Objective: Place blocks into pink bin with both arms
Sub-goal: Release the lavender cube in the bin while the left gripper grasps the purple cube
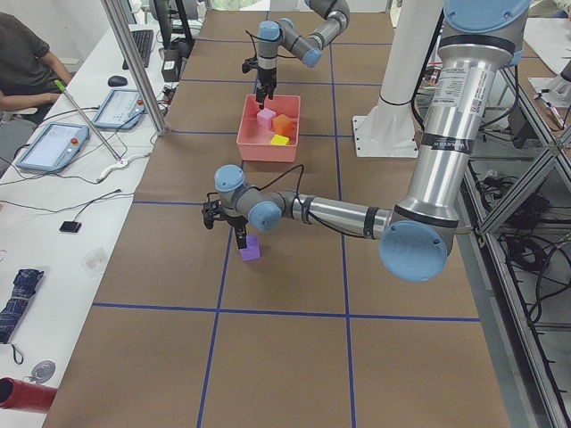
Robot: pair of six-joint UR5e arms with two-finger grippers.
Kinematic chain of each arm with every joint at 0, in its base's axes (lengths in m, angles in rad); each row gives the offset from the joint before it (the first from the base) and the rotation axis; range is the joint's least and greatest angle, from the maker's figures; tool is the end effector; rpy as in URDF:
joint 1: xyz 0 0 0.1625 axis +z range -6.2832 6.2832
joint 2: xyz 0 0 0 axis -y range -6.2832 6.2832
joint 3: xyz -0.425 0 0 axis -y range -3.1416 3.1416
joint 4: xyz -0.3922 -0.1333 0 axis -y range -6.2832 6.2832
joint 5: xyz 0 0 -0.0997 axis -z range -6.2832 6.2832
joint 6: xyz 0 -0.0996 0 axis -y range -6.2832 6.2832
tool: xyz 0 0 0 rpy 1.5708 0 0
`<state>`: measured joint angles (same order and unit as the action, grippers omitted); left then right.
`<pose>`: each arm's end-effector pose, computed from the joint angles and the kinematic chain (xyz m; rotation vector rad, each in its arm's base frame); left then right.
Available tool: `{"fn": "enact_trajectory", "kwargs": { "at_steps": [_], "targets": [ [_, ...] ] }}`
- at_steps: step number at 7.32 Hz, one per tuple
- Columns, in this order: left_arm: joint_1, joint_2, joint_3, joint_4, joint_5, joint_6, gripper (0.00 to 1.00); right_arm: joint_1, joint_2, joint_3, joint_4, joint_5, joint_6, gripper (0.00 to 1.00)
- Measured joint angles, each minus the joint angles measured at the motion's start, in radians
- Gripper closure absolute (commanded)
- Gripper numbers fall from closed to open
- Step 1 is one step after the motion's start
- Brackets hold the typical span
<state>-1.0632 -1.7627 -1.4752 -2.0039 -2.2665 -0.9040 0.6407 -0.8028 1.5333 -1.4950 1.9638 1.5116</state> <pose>0.2290 -0.5547 0.5576 -0.0541 0.8462 -0.1883 -0.5226 -0.5083 0.1982 -0.0765 -0.8797 0.3852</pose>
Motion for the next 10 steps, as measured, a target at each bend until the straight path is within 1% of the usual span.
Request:
{"fn": "enact_trajectory", "kwargs": {
  "at_steps": [4,7,8,10],
  "targets": [
    [-0.005,0.015,-0.011,0.009,-0.001,0.038,0.01,-0.001,-0.003,0.013,-0.002,0.001,0.007,0.00],
    [-0.003,0.036,-0.029,0.045,0.038,0.044,0.01,-0.001,-0.008,0.015,-0.003,0.001,0.007,0.00],
    [0.002,0.037,-0.027,0.049,0.062,0.042,0.01,-0.001,-0.012,0.015,-0.002,0.001,0.007,0.00],
    [0.015,0.034,-0.017,0.050,0.079,0.032,0.01,-0.001,-0.018,0.021,-0.002,0.002,0.007,0.00]
  ]
}}
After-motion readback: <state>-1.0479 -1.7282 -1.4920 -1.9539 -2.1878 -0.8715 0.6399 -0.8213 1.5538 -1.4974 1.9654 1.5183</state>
